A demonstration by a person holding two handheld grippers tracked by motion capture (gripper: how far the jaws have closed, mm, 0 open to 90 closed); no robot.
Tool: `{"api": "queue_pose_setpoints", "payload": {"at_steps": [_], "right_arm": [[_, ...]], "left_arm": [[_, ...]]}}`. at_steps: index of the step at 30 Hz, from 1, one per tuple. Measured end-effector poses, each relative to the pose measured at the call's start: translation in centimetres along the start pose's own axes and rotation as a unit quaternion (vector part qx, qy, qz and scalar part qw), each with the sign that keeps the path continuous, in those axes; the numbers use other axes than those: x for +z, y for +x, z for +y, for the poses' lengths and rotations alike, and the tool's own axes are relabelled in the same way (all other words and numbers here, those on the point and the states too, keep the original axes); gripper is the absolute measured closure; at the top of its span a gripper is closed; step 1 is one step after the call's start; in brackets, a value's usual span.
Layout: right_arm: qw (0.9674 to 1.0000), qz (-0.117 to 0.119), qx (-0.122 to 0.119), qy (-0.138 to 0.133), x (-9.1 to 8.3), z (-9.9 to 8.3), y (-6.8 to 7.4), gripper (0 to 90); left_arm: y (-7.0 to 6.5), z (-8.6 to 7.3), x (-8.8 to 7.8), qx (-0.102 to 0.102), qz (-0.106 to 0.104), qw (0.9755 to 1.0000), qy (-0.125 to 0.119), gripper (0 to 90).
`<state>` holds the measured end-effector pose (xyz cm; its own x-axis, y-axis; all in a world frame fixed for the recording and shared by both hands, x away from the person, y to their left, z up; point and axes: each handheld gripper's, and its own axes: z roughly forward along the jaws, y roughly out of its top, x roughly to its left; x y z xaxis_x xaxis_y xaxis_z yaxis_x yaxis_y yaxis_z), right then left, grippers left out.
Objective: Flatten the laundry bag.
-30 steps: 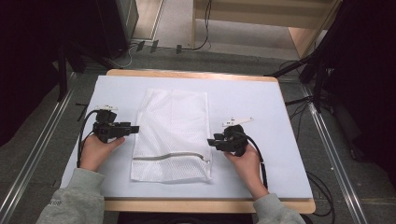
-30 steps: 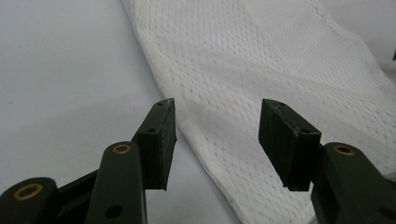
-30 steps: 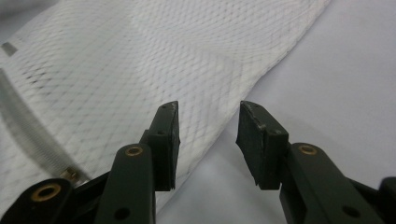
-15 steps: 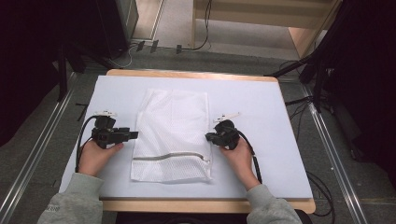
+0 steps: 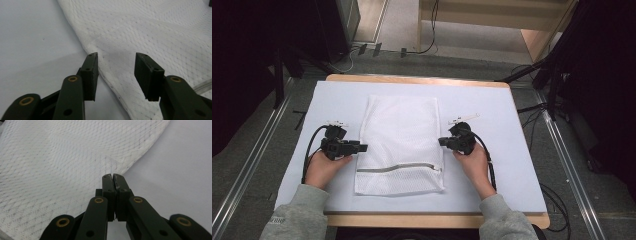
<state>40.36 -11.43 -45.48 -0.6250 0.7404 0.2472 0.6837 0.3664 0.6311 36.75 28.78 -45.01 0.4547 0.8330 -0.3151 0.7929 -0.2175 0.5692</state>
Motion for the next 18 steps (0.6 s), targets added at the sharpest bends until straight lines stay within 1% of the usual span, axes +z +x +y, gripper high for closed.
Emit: {"api": "queue_pose_setpoints", "payload": {"at_steps": [2,5,7,8,9,10,11,12,16,18], "right_arm": [[1.0,0.0,-0.001,0.003,0.0,0.0,-0.3,90.0],[1.0,-0.001,0.001,0.007,0.1,0.0,-0.5,90.0],[1.0,-0.003,0.001,0.006,0.0,0.1,-0.7,90.0],[1.0,-0.003,0.002,0.007,0.0,0.1,-0.8,90.0],[1.0,-0.004,0.002,0.006,0.0,0.1,-0.9,90.0],[0.9999,-0.003,0.006,0.008,-0.1,0.1,-0.9,90.0],[0.9999,-0.004,0.005,0.008,-0.2,0.2,-1.0,90.0],[1.0,-0.004,0.006,0.007,-0.2,0.2,-1.1,90.0],[0.9999,-0.006,0.008,0.008,-0.4,0.2,-1.4,90.0],[0.9999,-0.007,0.008,0.006,-0.4,0.2,-1.6,90.0]], "left_arm": [[0.1,0.1,0.1,-0.003,0.0,1.0,-0.002,60.8],[0.4,0.2,0.4,-0.013,-0.01,0.9999,-0.006,67.1],[0.5,0.3,0.5,-0.009,-0.01,0.9999,-0.008,72.8],[0.5,0.3,0.7,-0.011,-0.013,0.9998,-0.009,75.4],[0.5,0.4,0.8,-0.008,-0.015,0.9998,-0.007,77.6],[0.3,0.5,1.0,-0.001,-0.007,1.0,-0.007,81.1],[0.2,0.6,1.1,0.004,-0.002,1.0,-0.006,87.0],[0.1,0.8,1.2,0.011,0.003,0.9999,-0.004,89.8],[-0.3,1.3,1.6,0.023,0.013,0.9996,0.0,90.0],[-0.2,1.6,1.7,0.019,0.013,0.9997,-0.001,90.0]]}}
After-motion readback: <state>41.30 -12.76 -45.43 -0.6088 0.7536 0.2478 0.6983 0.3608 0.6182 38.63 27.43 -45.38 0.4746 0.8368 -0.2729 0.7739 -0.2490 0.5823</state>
